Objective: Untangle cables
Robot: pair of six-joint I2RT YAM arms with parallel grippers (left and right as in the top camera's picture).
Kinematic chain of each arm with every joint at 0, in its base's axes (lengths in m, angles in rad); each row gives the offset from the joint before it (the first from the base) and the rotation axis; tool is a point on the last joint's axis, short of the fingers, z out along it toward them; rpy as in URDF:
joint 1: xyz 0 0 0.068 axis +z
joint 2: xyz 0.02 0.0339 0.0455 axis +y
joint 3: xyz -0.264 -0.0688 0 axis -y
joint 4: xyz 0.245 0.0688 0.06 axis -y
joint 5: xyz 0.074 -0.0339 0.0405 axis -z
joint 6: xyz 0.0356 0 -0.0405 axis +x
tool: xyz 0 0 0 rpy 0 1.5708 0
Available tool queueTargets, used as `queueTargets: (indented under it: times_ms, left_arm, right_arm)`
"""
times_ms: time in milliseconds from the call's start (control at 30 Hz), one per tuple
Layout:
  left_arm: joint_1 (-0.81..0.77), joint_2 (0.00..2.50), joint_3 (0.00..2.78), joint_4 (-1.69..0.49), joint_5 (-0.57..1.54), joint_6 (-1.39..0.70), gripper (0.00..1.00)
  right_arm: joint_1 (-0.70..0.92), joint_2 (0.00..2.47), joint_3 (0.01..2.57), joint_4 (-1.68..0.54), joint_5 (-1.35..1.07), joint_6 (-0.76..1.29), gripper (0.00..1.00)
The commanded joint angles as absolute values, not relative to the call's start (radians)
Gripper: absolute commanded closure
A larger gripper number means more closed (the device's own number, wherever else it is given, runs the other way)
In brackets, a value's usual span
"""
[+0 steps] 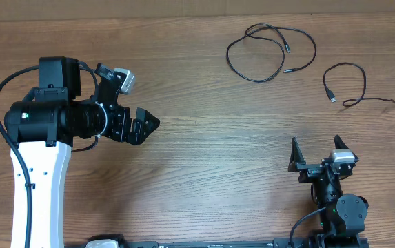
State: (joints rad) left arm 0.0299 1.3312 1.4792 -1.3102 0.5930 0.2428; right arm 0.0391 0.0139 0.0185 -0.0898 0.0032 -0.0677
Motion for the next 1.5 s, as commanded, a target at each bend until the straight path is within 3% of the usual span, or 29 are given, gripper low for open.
queueTargets:
  times_ms: [0, 400, 1467]
  left_arm:
    - [0.033, 1.322, 1.494, -1.309, 0.591, 0.262, 0.00]
    - [0.032, 1.256, 1.494, -1.308, 0.591, 0.262, 0.00]
    - [-0.012, 0.738, 1.494, -1.309, 0.591, 0.262, 0.00]
  right_arm:
    - [0.036, 0.003, 0.008, -0.083, -0.002, -0.083, 0.00]
    - [0.036, 0.003, 0.008, -0.083, -0.002, -0.083, 0.00]
    - [0.036, 0.003, 0.008, -0.083, -0.002, -0.083, 0.00]
